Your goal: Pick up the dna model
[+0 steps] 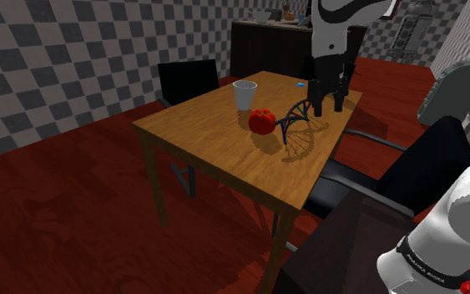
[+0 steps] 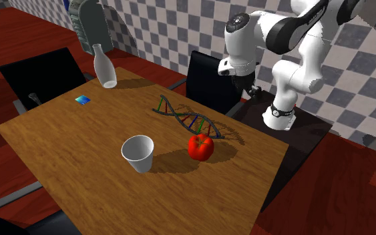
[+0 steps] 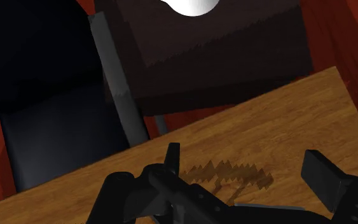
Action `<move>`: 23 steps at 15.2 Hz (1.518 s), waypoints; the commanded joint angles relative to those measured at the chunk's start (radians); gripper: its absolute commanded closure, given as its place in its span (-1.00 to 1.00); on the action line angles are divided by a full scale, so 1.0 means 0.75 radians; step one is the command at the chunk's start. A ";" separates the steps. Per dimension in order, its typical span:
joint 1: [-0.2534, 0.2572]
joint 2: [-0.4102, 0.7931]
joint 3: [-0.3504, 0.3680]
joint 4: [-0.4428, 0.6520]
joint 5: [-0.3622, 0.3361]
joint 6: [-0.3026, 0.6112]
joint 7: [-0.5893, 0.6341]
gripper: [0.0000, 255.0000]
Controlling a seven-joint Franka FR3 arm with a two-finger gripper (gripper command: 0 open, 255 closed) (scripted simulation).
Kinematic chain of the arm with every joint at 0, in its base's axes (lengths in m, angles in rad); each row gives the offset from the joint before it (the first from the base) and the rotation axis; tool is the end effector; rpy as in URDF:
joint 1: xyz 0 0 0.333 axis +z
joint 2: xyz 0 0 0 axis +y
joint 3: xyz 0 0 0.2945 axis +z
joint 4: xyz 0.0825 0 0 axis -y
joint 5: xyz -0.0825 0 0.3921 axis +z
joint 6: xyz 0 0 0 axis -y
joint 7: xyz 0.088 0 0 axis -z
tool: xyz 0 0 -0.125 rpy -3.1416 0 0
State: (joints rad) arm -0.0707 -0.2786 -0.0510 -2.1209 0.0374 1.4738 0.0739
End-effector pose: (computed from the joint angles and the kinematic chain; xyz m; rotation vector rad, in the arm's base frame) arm 0.4326 -0.0489 0.4648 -3.0159 0.2940 0.5634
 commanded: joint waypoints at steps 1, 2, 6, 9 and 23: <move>-0.021 0.135 -0.027 0.112 0.013 -0.015 0.008 -1.00; -0.032 0.197 -0.040 0.166 0.020 -0.025 0.011 -1.00; -0.079 0.443 -0.092 0.394 0.059 -0.083 0.020 -1.00; -0.121 0.630 -0.127 0.584 0.096 -0.145 0.027 -1.00; -0.277 1.187 -0.187 1.132 0.221 -0.296 0.064 -1.00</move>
State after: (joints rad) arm -0.2783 0.6105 -0.1907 -1.2591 0.2037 1.2385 0.1253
